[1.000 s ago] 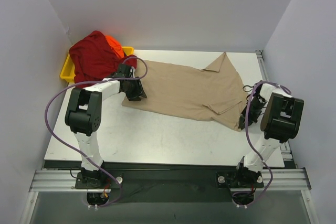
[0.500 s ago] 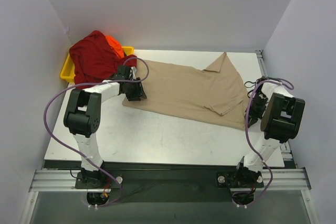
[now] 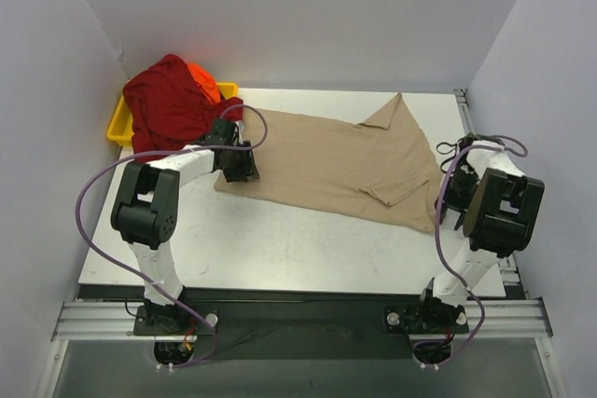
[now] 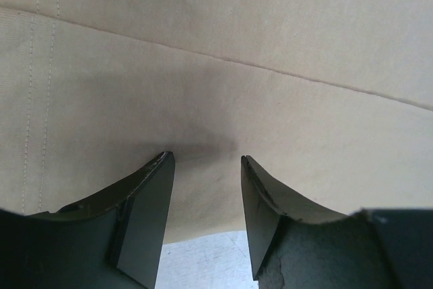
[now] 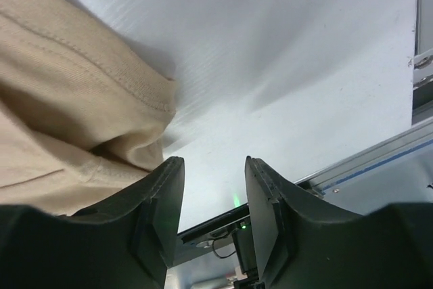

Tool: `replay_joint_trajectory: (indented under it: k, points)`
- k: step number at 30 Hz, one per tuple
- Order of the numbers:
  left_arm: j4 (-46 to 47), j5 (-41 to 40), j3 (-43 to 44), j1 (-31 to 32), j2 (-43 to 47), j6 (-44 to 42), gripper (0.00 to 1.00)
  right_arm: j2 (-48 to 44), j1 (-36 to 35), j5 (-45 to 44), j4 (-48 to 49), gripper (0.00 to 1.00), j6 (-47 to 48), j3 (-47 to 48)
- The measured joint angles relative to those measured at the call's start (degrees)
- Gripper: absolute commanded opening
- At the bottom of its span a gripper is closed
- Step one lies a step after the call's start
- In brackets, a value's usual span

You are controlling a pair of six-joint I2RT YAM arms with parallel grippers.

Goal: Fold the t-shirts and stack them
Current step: Fold the flattened tshirt in 1/3 of the way

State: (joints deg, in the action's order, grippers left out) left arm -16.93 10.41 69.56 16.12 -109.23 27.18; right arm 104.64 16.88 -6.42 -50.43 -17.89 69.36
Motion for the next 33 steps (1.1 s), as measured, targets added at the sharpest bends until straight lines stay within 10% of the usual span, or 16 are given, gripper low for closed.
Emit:
replay_joint_trajectory:
  k: [16,33]
  points:
    - [-3.7,-0.2,2.9,3.4,2.7,2.1,0.55,-6.3,-12.5,18.6,1.9,0.44,-1.2,4.0]
    - [-2.8,1.0,-1.6,3.8,2.5,3.3,0.55,6.6,-19.8,23.4,6.0,0.44,-3.3,9.7]
